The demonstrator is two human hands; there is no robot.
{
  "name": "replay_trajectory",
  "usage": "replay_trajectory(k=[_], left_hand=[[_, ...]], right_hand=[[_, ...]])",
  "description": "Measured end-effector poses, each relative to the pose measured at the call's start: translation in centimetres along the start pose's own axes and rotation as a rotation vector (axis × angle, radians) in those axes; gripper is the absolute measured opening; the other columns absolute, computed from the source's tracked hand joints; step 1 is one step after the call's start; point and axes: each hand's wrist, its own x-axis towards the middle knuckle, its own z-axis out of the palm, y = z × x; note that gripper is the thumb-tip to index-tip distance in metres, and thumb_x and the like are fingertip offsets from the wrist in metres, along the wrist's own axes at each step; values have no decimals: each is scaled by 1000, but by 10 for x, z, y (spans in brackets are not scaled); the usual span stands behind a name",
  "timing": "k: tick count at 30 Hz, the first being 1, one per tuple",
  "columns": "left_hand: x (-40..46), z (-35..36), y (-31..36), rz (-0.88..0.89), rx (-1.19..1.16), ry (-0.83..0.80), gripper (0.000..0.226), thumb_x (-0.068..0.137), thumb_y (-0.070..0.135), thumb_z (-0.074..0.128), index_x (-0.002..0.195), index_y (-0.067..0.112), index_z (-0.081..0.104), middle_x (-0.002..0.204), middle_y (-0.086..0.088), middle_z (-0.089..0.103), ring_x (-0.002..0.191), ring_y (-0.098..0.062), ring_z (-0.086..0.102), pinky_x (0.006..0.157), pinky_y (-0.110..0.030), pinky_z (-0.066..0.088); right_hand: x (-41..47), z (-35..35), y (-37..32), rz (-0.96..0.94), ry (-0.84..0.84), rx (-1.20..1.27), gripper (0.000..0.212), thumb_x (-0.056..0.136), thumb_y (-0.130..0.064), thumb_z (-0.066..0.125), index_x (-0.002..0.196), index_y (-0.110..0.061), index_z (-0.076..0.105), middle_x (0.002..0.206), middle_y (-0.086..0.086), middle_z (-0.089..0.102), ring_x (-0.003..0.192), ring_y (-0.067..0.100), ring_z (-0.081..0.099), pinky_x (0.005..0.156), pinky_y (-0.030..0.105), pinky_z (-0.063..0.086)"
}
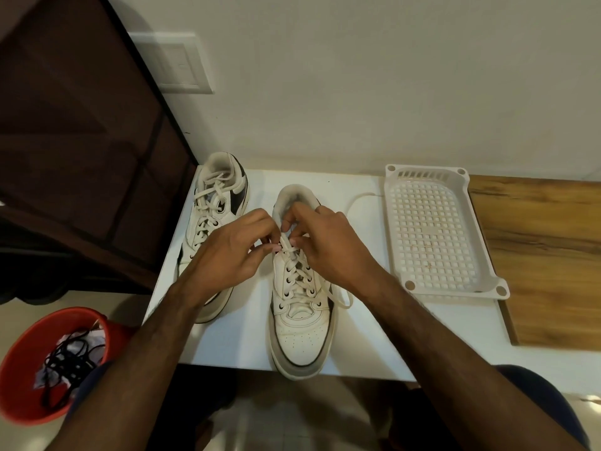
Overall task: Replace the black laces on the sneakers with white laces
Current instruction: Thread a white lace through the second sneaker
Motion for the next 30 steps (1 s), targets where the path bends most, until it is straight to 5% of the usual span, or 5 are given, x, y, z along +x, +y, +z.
replay_trajectory(k=[7, 10, 15, 22, 30], left_hand=[[-1, -7, 5, -87, -120, -68, 5, 95, 15, 55, 91, 15, 54, 93, 10, 56, 89, -17, 60, 74, -38, 52], [-3, -13, 6, -113, -193, -37, 5, 92, 7, 52, 91, 5, 56, 90, 15, 57, 88, -14, 64, 74, -32, 50], [-2, -12, 12, -168, -458, 109, 9, 92, 2, 51, 84, 5, 50, 92, -6, 59, 81, -28, 70, 65, -47, 55], [-2, -1, 0, -313, -515, -125, 45, 93, 8, 58, 133, 28, 57, 133, 14, 56, 115, -16, 61, 88, -37, 55], [4, 5, -6, -293, -470, -97, 36, 91, 6, 74, 122, 23, 71, 128, 3, 60, 95, -19, 66, 89, -35, 56]], right_hand=[[-1, -4, -5, 121, -31, 26, 22, 89, -43, 68, 105, -31, 58, 99, -15, 67, 103, 12, 58, 97, 44, 40], [-1, -1, -6, 158, -6, 21, 27, 87, -41, 70, 109, -32, 57, 99, -16, 66, 102, 14, 55, 94, 43, 41], [-4, 7, -14, 31, 74, -122, 21, 88, -31, 67, 108, -36, 67, 115, -9, 53, 105, 17, 49, 86, 39, 37], [2, 11, -8, 7, 122, -133, 10, 88, -35, 75, 98, -33, 76, 110, -10, 55, 104, 16, 46, 88, 42, 38], [3, -38, -35, -105, 122, 1014, 6, 99, 2, 56, 97, 0, 62, 89, 11, 72, 79, 19, 70, 71, 30, 56]])
